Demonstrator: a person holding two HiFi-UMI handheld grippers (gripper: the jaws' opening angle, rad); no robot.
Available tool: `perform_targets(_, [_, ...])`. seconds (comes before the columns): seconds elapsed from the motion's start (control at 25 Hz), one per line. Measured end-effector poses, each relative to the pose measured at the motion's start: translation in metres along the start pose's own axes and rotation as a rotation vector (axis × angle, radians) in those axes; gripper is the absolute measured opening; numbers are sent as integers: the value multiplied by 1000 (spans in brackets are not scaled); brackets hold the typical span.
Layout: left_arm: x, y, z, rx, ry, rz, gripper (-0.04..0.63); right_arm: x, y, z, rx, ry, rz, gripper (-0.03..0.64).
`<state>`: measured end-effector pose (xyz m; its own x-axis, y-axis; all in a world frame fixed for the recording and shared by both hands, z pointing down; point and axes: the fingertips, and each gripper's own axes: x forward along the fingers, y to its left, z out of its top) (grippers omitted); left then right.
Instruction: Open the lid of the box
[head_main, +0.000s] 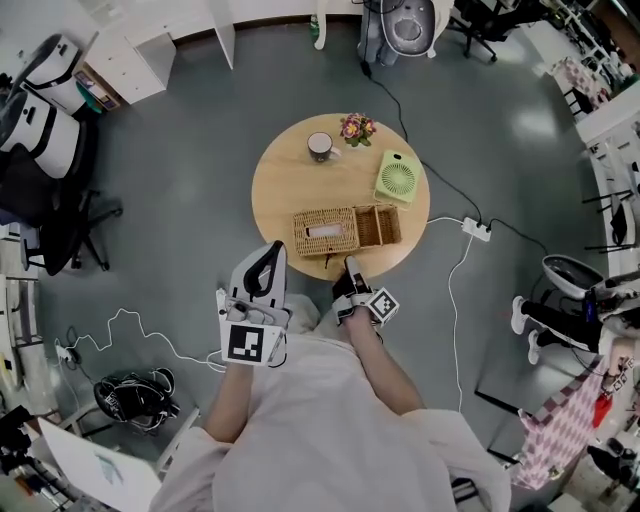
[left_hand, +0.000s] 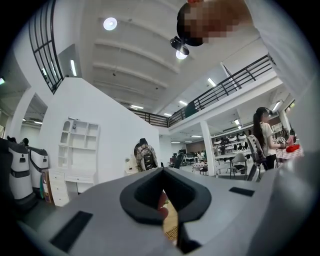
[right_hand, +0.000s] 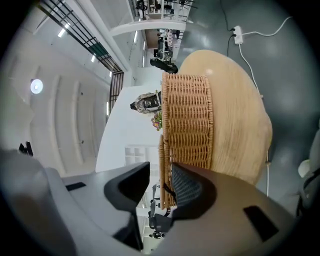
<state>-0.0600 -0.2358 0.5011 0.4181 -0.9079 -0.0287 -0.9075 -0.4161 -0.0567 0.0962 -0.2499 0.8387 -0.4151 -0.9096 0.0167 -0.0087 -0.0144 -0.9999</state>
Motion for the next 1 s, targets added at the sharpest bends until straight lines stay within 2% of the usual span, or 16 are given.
perform_targets(0.16, [1, 1, -1, -13, 23, -9, -5, 13, -1, 2, 5, 6, -11, 127])
perform_targets(0.24, [1, 7, 1, -7, 9, -2, -5, 20, 1, 4, 20, -8, -8, 135])
perform_targets(0.4, [-5, 17, 6, -12, 9, 17, -5, 21, 1, 6, 25, -25, -58, 135])
perform_targets(0.6, [-8, 31, 21, -20, 11, 30, -5, 23, 19, 10, -21, -37, -109, 57])
perform_targets(1.0, [-9, 42, 43, -42, 15, 49, -5, 54, 66, 22, -56, -45, -54, 44])
